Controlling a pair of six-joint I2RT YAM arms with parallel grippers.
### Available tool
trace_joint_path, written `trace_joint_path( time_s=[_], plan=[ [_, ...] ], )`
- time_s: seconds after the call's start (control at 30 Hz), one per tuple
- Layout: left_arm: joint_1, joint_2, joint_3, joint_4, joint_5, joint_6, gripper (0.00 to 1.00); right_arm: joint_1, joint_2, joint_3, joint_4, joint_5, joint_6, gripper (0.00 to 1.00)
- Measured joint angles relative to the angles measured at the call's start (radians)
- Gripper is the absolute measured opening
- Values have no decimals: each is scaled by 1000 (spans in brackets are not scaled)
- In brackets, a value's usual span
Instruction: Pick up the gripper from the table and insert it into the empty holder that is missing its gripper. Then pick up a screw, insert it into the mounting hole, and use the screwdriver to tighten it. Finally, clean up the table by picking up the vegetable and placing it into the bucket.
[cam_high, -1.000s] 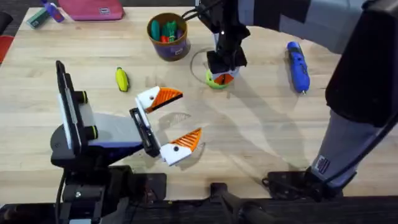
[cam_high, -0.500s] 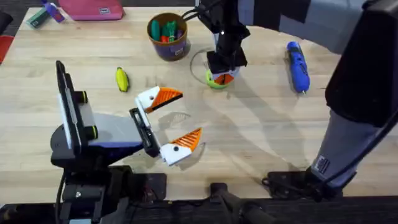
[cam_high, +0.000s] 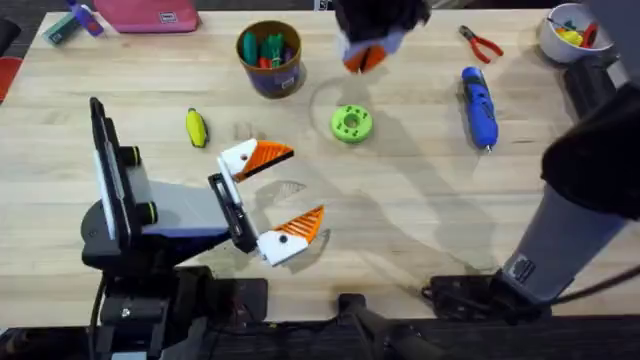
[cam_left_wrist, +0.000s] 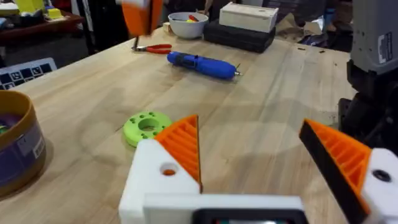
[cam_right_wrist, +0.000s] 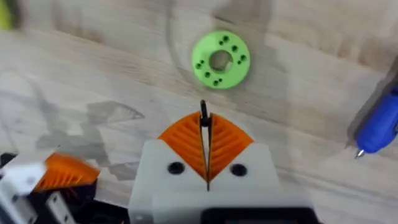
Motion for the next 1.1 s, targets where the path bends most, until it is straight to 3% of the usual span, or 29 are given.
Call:
trace_joint_path(
  time_s=[0.23,0.73,1.1],
  plan=[
    [0,0,0,0,0,0,986,105,-33,189,-89,-1,-102,6],
    [0,0,0,0,0,0,987,331,-22,196,-90,-4,-432,6],
    [0,0,0,0,0,0,986,400,-23,196,-90,-155,-645,6]
  ],
)
